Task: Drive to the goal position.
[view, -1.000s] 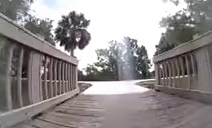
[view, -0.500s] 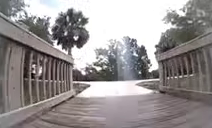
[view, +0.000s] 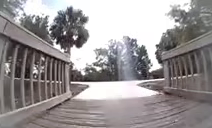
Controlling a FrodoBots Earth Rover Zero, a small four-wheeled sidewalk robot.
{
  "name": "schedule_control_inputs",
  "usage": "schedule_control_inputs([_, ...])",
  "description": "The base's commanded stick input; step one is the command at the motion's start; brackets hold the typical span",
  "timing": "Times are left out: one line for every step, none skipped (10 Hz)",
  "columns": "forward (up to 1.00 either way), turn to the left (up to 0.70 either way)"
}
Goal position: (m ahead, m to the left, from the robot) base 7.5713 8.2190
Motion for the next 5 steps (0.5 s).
schedule_control_inputs([0.59, 0.03])
schedule_control_inputs([0.59, 0.03])
schedule_control_inputs([0.59, 0.03])
schedule_control_inputs([0.59, 0.03])
schedule_control_inputs([0.59, 0.03])
